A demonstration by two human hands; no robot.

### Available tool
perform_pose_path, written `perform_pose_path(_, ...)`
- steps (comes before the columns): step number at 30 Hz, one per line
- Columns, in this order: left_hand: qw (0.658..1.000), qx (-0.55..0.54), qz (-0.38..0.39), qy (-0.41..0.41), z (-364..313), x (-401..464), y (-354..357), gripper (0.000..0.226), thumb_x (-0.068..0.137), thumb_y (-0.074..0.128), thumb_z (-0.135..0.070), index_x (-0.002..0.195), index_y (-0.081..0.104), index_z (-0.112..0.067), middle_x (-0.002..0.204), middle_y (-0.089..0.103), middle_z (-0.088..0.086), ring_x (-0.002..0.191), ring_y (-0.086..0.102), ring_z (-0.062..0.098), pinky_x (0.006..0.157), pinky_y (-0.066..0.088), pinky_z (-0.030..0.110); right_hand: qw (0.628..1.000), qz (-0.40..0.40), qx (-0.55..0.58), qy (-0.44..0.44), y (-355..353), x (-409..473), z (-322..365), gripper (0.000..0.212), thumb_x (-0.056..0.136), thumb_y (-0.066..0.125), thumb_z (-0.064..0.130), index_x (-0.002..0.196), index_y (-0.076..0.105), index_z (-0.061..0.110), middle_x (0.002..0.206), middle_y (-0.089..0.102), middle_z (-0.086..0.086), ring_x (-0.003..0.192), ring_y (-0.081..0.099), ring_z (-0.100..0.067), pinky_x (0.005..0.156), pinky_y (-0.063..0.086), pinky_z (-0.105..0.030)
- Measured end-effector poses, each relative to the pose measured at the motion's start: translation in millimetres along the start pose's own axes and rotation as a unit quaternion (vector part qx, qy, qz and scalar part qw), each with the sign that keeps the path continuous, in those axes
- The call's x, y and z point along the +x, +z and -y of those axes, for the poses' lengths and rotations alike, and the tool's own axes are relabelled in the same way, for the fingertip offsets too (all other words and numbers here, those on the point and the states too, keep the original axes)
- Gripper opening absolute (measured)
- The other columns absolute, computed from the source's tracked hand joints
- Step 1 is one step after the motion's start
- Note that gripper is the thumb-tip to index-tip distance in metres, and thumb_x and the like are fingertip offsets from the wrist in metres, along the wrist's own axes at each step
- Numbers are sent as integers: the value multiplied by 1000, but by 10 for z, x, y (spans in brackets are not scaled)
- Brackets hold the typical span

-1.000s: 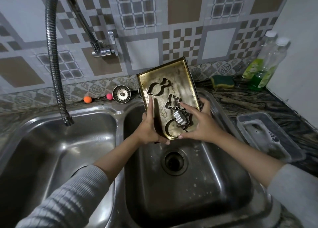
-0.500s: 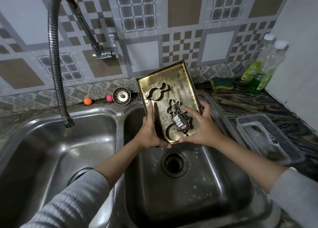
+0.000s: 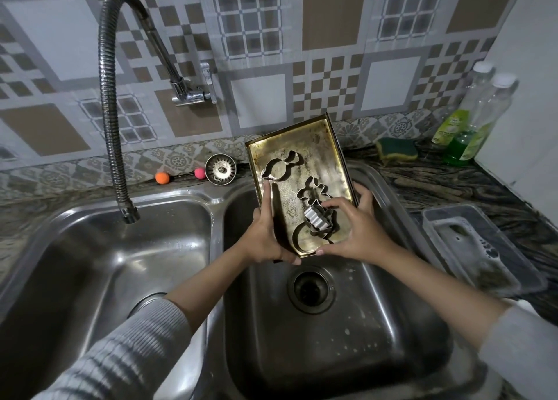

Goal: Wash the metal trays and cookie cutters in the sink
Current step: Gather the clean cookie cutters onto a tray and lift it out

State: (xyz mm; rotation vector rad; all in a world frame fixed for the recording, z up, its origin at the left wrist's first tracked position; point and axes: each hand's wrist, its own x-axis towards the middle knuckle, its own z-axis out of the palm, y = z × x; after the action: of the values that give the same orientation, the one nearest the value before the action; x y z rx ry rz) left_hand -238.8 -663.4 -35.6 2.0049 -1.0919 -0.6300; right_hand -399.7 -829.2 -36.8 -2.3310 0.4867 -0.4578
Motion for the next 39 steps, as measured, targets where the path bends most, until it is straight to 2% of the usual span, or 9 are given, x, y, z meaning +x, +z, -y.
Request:
perform_pose_path(7,999,23,31,38,53,90,-92,169,35,95,-42,134,-42,-39,157,-23,-2,146,-8,27,119,8,53,1000,-22,-18,-5,-18,-10,112,84,44,92,45,118,54,35,145,8,-1,139,3,-18,108,13,-33)
perform_pose_path(10,997,1,52,48,61,141,-134,166,42,96,-29,138,-39,-28,152,-21,-12,144,-11,10,119,2,31,999,-27,-37,-4,-43,3,182,85,44,93,44,119,55,33,145,7,-4,142,7,-26,108,15,-32)
perform_pose_path(15,996,-45,46,55,74,250,-170,154,48,94,-14,148,-22,-24,149,-3,-18,130,1,-17,98,6,-8,998,-33,-58,-1,-82,14,221,86,44,91,48,120,54,34,147,4,-3,142,8,-30,112,24,-40)
perform_pose_path(18,996,-49,38,68,67,281,-179,143,47,94,-6,149,-7,-15,146,14,-20,128,18,-22,104,17,-2,998,-39,-55,4,-103,20,199,86,43,91,48,120,55,35,147,4,-2,143,8,-32,113,24,-43)
perform_pose_path(20,995,-56,38,70,83,292,-157,123,48,91,3,139,9,-10,132,31,-20,115,33,-29,95,28,-2,998,-42,-52,3,-113,20,170,85,43,92,48,119,55,35,146,4,-1,143,7,-31,113,22,-42)
perform_pose_path(27,997,-47,-10,62,147,235,-84,103,46,95,-22,115,20,-17,112,44,-9,104,51,2,88,41,8,998,-48,-28,-5,-86,11,98,82,44,92,45,116,56,32,145,8,-3,136,0,-12,109,18,-36)
perform_pose_path(30,996,-53,-33,62,80,157,-90,98,53,93,-19,117,18,-14,111,38,-16,102,48,0,92,41,12,998,-63,-13,-5,-41,14,76,82,42,92,45,115,57,30,142,13,-5,134,4,-10,110,19,-35)
perform_pose_path(34,997,-41,-16,69,19,51,-102,130,48,93,-39,144,6,-28,151,22,-8,141,24,15,117,24,39,998,-64,-10,-6,19,8,63,83,41,93,43,115,57,29,141,15,-4,133,8,-10,110,18,-34)
perform_pose_path(39,997,37,5,74,70,-48,-67,145,38,92,-49,147,-4,-40,155,9,-7,142,9,18,117,16,47,998,-51,-26,-17,0,16,86,81,44,93,43,116,56,31,145,10,-5,140,10,-21,110,21,-36)
